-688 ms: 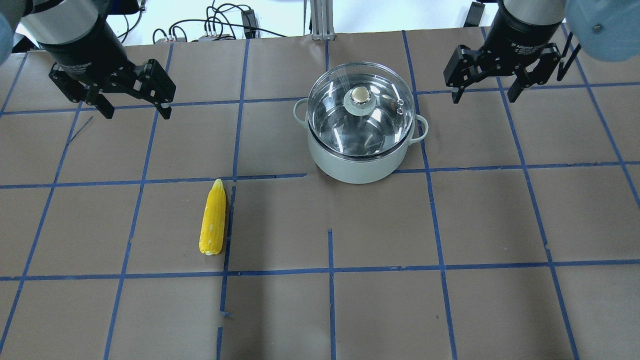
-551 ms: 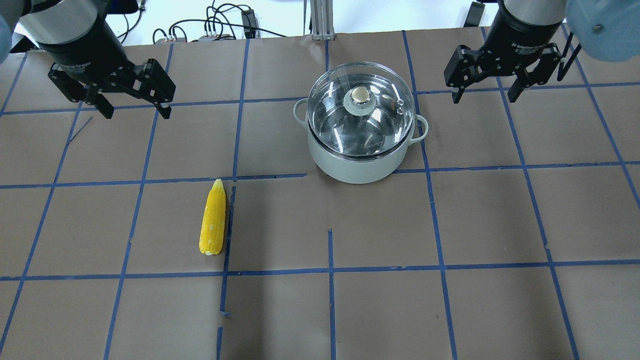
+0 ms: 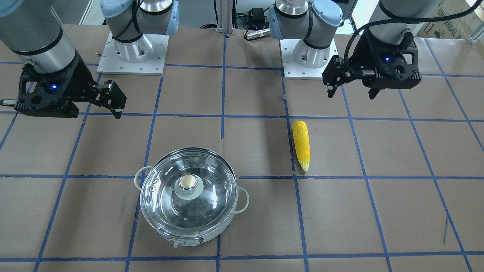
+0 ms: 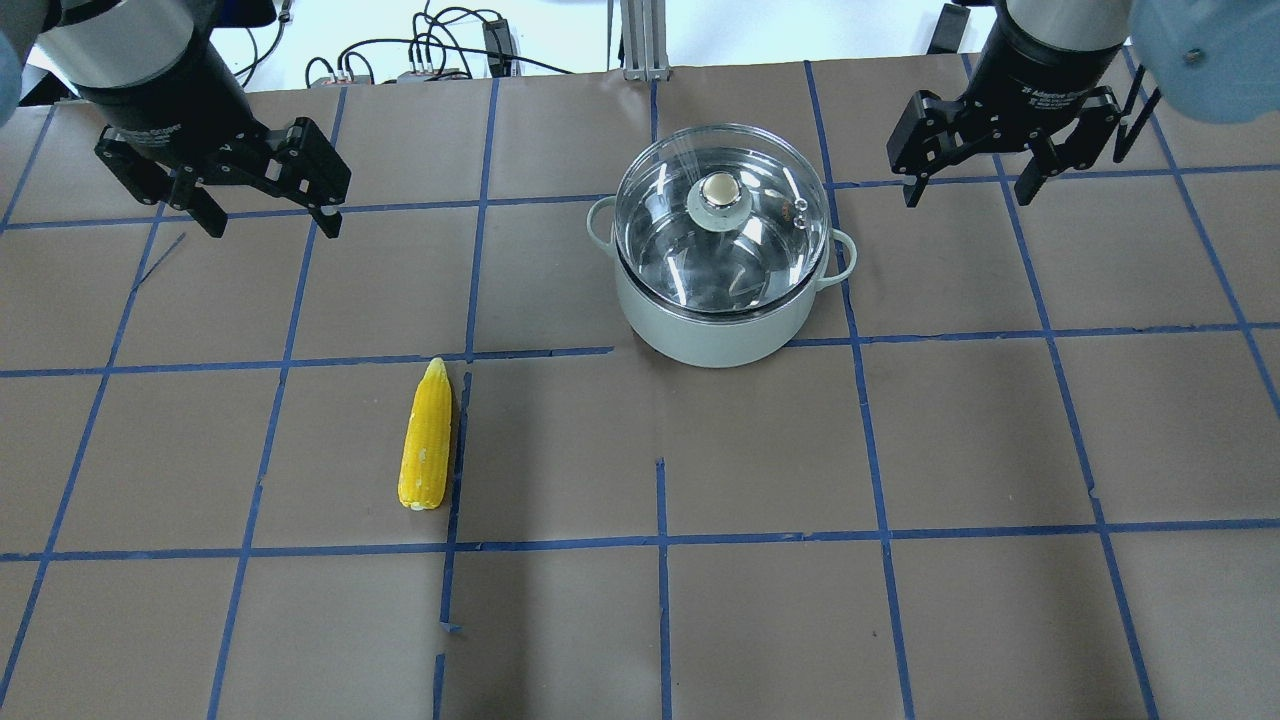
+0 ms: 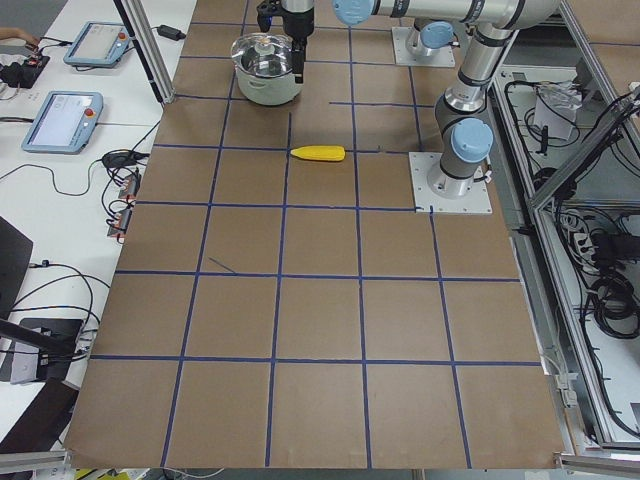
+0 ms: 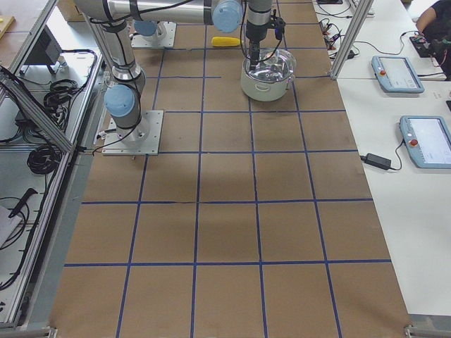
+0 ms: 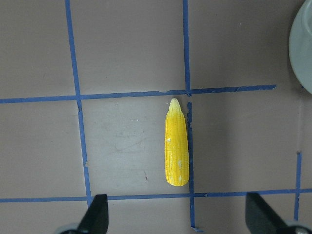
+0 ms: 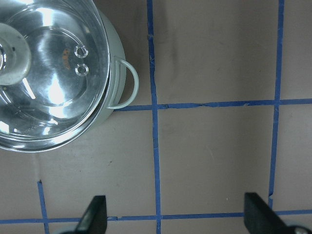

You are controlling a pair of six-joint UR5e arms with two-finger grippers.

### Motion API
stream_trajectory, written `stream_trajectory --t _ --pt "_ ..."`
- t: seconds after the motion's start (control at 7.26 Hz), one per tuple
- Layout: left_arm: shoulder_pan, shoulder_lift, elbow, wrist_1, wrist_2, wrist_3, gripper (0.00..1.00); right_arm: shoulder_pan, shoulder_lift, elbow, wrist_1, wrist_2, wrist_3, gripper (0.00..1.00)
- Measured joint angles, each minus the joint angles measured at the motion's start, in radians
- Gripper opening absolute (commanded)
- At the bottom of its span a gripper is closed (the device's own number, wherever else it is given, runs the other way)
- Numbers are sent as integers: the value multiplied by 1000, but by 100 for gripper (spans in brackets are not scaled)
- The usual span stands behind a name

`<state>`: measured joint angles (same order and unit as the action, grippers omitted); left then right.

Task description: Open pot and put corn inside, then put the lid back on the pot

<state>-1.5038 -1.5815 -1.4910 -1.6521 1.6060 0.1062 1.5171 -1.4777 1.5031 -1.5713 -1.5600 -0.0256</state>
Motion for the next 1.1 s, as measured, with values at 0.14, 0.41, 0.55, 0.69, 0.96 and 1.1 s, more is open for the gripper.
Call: stream_trajectory --t 0.14,0.41,0.55,0.69,0.96,1.1 --pt "-1 2 0 -2 0 1 100 0 1 0 -1 0 0 100" --pt "-3 3 -4 -7 -2 12 100 0 0 0 0 1 -1 100" --pt "-5 5 -12 -7 -8 12 100 0 -1 0 0 1 0 100" --pt "-6 11 -25 -5 -17 16 100 0 -1 0 0 0 0 100" --pt "-5 17 -42 1 -19 19 100 0 -1 1 -1 0 1 100" --pt "-4 17 -44 5 -18 16 100 0 -1 1 -1 0 0 100"
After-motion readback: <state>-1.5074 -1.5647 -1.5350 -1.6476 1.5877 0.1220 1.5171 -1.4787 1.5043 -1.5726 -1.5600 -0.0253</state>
